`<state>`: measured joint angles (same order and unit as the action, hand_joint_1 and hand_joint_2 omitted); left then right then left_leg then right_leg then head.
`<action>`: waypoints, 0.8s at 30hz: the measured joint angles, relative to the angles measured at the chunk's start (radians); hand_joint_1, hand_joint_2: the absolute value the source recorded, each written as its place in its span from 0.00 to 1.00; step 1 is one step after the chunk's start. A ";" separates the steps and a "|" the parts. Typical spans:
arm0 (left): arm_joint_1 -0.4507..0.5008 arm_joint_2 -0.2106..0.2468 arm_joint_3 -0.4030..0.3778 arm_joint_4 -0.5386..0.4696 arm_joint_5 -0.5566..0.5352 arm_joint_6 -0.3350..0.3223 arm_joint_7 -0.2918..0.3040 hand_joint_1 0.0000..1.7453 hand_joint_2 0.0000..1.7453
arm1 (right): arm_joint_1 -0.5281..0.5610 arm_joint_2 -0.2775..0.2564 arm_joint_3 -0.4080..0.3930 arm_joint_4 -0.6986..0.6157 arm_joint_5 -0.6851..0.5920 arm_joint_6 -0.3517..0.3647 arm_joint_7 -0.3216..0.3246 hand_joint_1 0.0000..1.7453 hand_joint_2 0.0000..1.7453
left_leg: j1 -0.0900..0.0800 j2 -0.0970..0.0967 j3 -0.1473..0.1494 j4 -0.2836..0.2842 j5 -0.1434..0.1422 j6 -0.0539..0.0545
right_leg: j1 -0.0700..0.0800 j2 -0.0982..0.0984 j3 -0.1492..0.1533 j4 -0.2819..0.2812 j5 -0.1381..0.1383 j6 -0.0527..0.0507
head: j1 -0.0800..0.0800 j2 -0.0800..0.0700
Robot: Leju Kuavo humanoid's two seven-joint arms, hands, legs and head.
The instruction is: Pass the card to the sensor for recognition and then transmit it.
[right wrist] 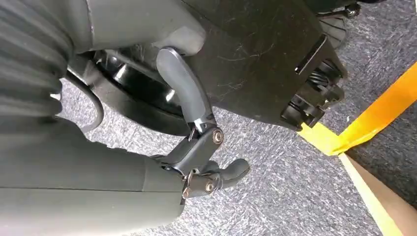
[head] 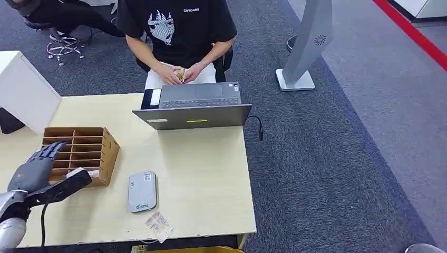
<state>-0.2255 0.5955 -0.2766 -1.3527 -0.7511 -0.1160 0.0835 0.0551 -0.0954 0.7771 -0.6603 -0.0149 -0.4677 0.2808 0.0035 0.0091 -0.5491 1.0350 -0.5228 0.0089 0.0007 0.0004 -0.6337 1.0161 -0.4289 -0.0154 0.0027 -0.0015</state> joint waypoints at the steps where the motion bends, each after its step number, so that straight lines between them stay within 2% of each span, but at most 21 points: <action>1: -0.001 0.000 -0.003 0.000 0.000 0.000 0.000 0.00 1.00 | 0.000 0.000 0.000 0.000 0.000 0.000 0.000 0.00 1.00 | 0.000 0.000 0.000 0.000 0.000 0.000 | 0.000 0.000 0.000 0.000 0.000 0.000 | 0.000 0.000; 11: -0.001 -0.002 -0.017 0.000 0.002 0.001 0.000 0.00 1.00 | 0.000 0.000 0.000 0.000 0.000 -0.001 0.000 0.00 1.00 | 0.000 0.000 0.000 0.000 0.000 0.000 | 0.000 0.000 0.000 0.000 0.000 0.000 | 0.000 0.000; 24: 0.002 -0.032 -0.021 0.019 0.029 0.002 -0.022 0.00 1.00 | 0.003 0.000 0.000 -0.007 0.003 -0.006 0.013 0.00 1.00 | 0.000 0.000 0.000 0.000 0.000 0.000 | 0.000 0.000 0.000 0.000 0.000 0.000 | 0.000 0.000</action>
<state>-0.2233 0.5630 -0.2976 -1.3340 -0.7221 -0.1141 0.0611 0.0578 -0.0954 0.7774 -0.6672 -0.0118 -0.4742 0.2937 0.0035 0.0089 -0.5495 1.0350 -0.5228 0.0090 0.0006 0.0002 -0.6337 1.0160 -0.4289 -0.0153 0.0031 -0.0012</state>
